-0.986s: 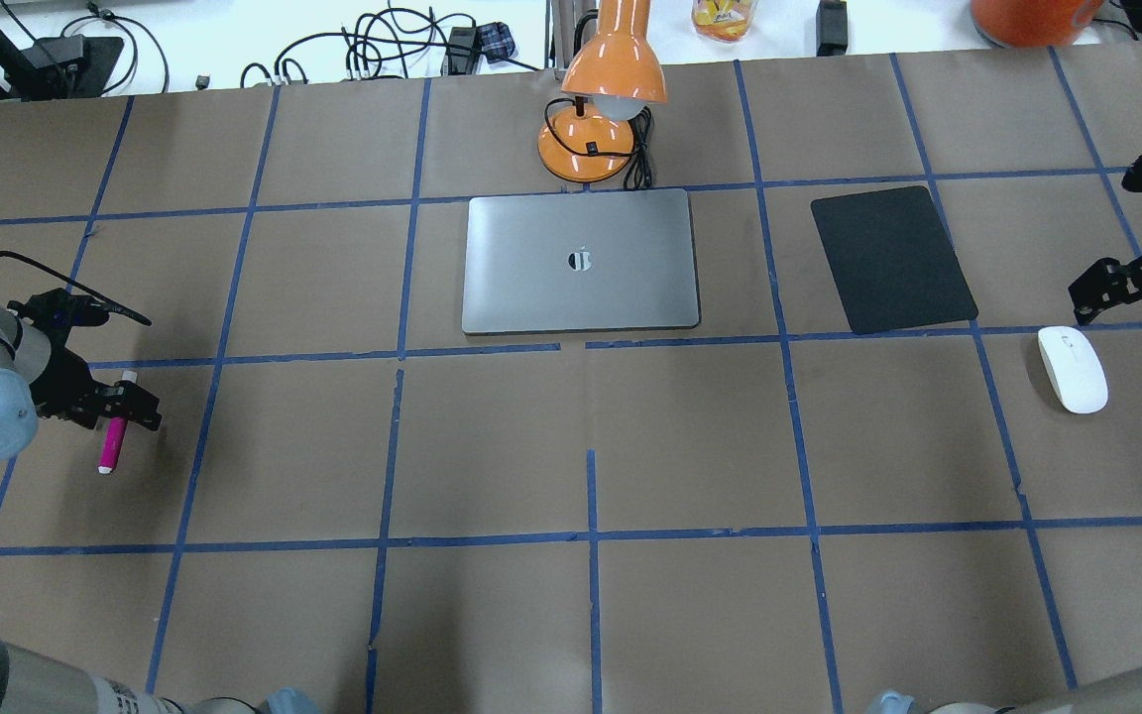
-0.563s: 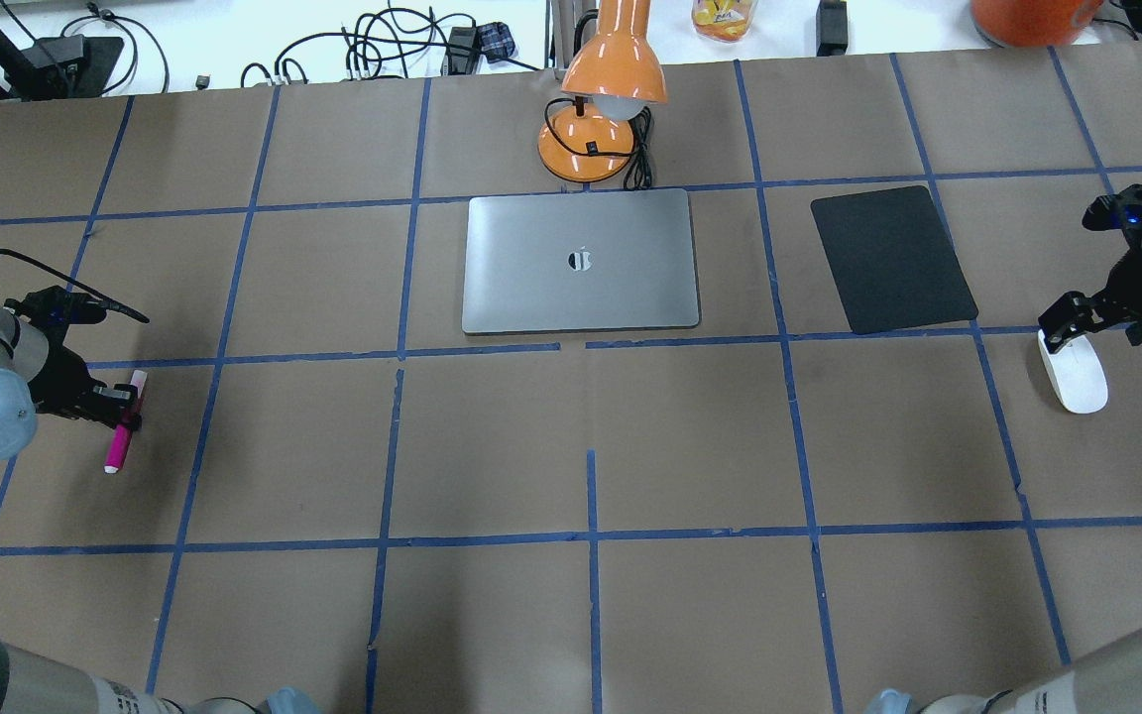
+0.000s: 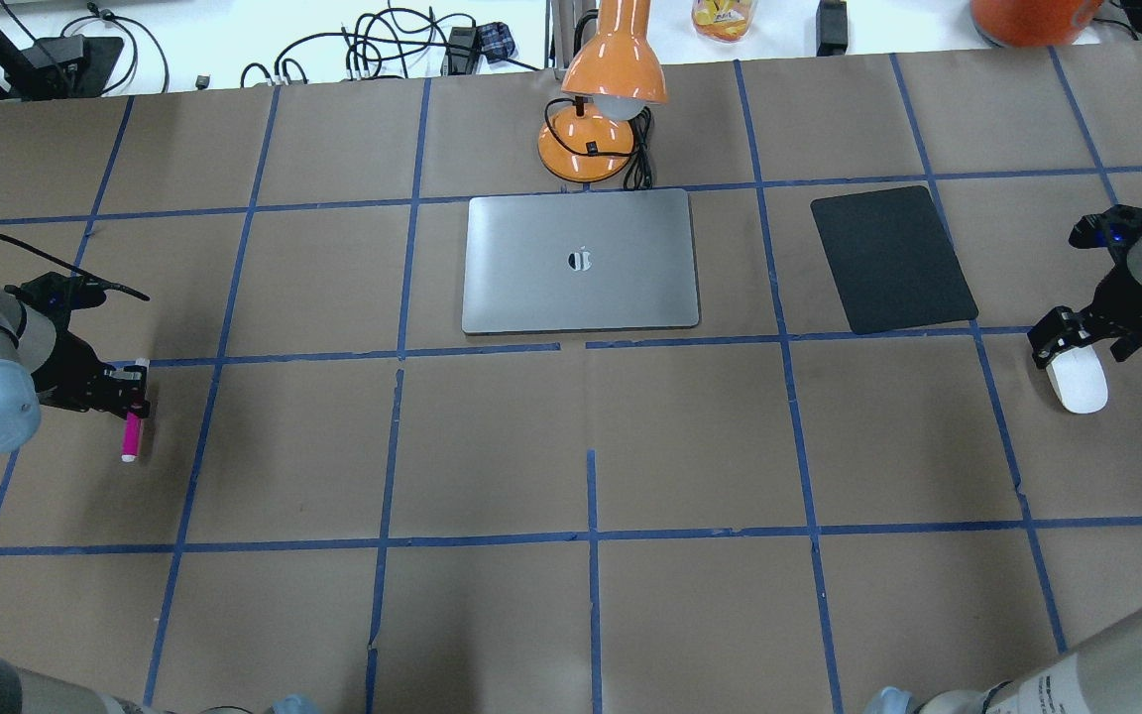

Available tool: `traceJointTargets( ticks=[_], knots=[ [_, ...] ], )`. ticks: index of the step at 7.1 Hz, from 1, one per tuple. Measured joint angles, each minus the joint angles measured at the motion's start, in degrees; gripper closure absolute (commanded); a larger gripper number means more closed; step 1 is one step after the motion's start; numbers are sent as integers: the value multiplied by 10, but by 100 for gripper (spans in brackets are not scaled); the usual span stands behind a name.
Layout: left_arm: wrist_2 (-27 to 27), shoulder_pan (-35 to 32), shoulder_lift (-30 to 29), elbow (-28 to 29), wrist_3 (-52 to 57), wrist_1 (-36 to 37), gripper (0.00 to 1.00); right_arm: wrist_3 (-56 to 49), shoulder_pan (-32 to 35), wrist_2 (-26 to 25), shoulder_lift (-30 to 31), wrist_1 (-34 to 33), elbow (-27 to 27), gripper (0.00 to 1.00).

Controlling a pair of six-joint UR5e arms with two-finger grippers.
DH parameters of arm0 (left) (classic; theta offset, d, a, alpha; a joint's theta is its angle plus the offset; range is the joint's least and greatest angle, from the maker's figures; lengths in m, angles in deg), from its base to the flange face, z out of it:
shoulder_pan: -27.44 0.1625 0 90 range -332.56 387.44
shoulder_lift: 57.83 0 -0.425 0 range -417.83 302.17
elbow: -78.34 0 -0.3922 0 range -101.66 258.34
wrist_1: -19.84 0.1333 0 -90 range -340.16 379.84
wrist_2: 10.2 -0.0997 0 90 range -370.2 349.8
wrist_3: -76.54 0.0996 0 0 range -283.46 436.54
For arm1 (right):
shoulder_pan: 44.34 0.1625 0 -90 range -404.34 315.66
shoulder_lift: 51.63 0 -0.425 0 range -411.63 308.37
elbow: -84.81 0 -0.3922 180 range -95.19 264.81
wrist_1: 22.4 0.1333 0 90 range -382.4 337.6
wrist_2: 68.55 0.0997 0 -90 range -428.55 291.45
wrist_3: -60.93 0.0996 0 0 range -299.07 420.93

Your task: Place pen and mouse around notebook

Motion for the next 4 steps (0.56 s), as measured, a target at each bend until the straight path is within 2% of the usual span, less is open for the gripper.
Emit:
traceJointTargets(
  ticks=[1, 3, 4],
  knots=[
    [11, -45, 18, 0, -128, -21, 100, 0, 0, 0, -2, 1, -1, 8],
    [17, -162, 31, 7, -390, -33, 100, 1, 0, 0, -4, -1, -4, 15],
    [16, -234, 24, 32, -522, -38, 100, 3, 0, 0, -4, -1, -4, 23]
  ],
)
